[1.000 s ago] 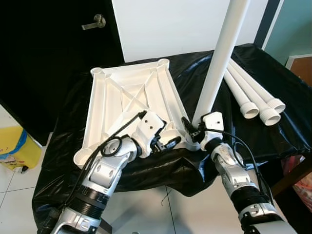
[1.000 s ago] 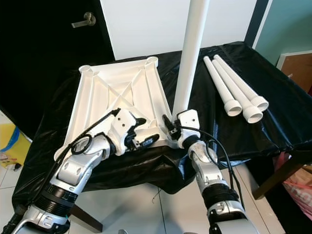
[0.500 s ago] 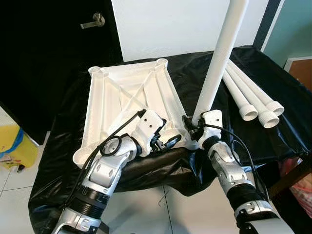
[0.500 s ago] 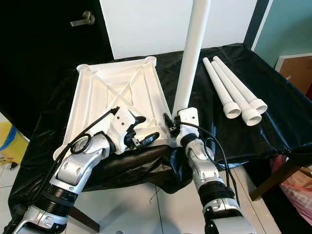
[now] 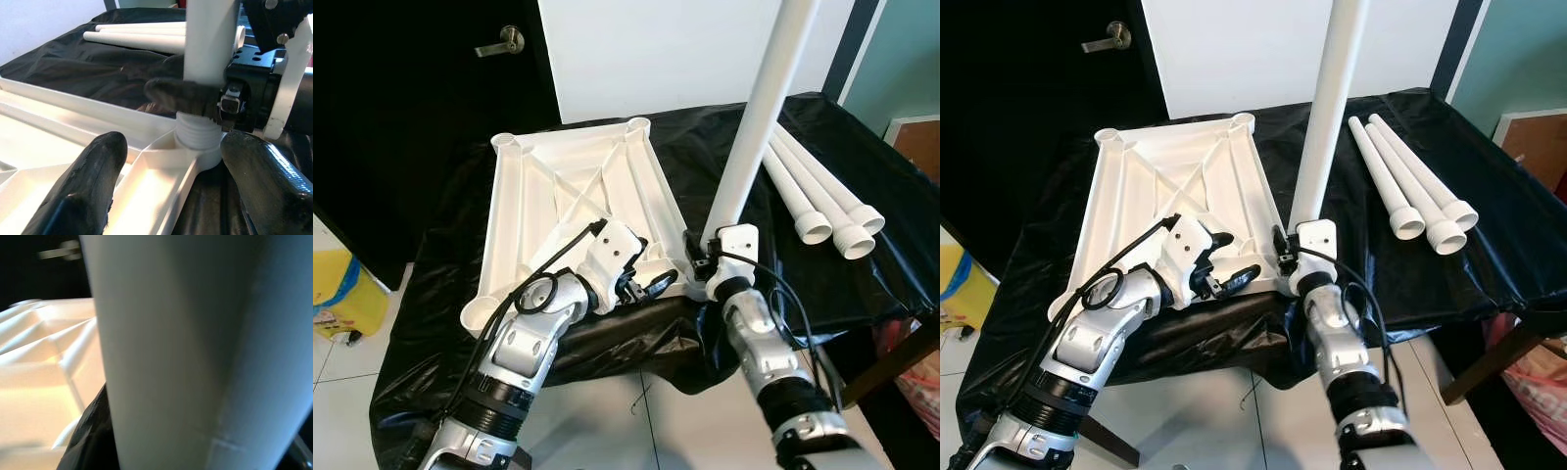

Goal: Building children table

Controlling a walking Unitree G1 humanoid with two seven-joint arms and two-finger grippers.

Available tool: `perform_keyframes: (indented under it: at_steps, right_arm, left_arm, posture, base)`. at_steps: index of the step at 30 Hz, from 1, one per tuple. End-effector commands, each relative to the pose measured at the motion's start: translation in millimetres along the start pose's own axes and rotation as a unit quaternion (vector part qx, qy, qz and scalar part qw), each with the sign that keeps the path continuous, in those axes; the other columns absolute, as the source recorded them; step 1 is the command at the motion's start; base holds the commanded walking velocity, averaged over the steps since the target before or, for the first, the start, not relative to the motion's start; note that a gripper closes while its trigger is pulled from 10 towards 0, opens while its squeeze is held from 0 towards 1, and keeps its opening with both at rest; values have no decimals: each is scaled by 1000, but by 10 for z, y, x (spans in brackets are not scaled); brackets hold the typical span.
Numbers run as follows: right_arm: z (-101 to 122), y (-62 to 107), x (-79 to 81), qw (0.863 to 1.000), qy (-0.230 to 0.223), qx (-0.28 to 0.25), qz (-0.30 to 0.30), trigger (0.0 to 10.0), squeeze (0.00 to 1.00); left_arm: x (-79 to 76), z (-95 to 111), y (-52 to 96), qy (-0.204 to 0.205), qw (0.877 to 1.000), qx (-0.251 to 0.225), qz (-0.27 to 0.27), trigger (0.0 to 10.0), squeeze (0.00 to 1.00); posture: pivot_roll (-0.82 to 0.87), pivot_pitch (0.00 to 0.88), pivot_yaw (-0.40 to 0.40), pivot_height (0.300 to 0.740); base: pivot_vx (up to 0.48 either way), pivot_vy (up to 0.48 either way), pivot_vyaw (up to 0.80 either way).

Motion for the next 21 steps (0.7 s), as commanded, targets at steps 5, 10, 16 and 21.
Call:
perform_keyframes:
  at_steps: [5,10,16,21]
  right_arm:
    - [-325,181,-222,991,-39,65,-108,10000,0]
    - [-339,182,-252,989,-40,71,-119,10000,0]
    - [-388,134,-324,983,-23,105,-152,10000,0]
    - [-366,112,-391,976,-8,115,-185,10000,0]
  left_arm:
    - [77,14,8,-6,999,-6,31,10000,0]
    - [71,19,8,-8,999,-8,33,10000,0]
    - [76,24,14,-6,999,-10,37,10000,0]
    - [74,23,13,-7,999,-11,37,10000,0]
  posture:
    - [-108,0,38,740]
    - [-93,0,29,740]
    - [-92,0,28,740]
    - [-95,0,28,740]
  base:
    - [0,0,0]
    - [0,0,0]
    - [0,0,0]
    - [0,0,0]
Point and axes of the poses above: a point about 5 cm out from each wrist's last joint towards the gripper, its own y axis pointing back from the gripper into the wrist, its own z axis along the axis of the wrist's last joint, x = y × z, the point moved 6 cm from there along -y, pointing out of the wrist towards the gripper, and after that the axes turned 8 degrees about y, right-handed, at the moved point
